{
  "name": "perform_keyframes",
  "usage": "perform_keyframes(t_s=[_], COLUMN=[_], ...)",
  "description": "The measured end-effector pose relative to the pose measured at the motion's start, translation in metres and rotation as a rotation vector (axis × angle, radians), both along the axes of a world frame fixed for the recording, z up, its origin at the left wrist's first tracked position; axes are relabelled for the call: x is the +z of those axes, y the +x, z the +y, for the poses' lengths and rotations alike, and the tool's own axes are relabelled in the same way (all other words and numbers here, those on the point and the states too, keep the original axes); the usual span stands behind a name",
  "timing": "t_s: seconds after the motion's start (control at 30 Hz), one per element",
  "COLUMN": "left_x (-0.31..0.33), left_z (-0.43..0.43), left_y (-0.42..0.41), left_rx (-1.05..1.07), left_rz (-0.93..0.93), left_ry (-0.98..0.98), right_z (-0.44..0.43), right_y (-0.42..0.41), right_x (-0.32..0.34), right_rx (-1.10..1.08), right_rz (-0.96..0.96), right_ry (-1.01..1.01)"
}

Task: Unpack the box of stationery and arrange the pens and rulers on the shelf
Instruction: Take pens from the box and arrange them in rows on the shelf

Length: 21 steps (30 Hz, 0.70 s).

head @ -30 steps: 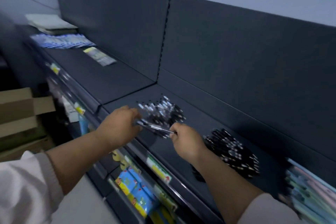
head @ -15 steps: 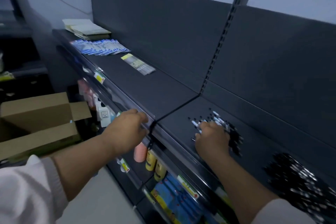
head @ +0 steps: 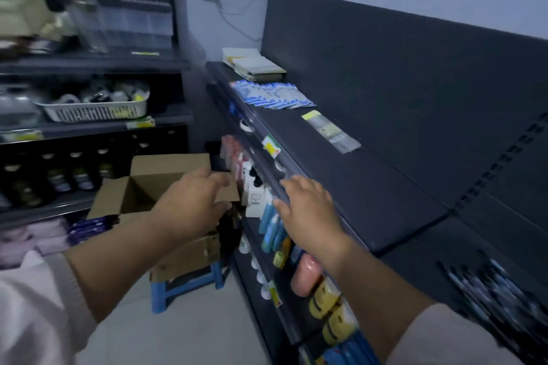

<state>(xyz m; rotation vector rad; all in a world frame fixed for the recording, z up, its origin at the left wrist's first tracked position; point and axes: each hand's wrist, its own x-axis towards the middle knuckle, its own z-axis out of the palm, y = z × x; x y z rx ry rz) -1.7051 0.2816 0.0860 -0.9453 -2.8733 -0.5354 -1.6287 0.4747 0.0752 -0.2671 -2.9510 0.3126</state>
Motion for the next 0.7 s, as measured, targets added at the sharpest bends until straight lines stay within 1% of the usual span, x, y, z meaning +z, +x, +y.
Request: perform_keyframes(t_s=[0.2,0.37,0.5,0.7], left_x=[-0.018,-0.035,-0.055,-0.094], left_z=[-0.032,-0.059,-0.079,-0.112], left_y=[-0.076,-0.157,-0.213,-0.278], left_rx=[0.172,0.325,0.418,0.506], left_rz=[-0.001,-0.05,-0.109,-0.211], left_ry=[-0.064,-0.137,-0.136,-0.178], right_z=[-0.021,-0.036,-0.053,-0.083], right_y=[-0.111,-0.218,-0.295,-0.374], right_x=[-0.023,-0.047,-0.068,-0.113], right_rx=[0.151,0.269,0.341,0.393], right_rz=[-0.104,-0.163,-0.257,-0.378], right_ry=[-0.057,-0.084,-0.117,-0.165])
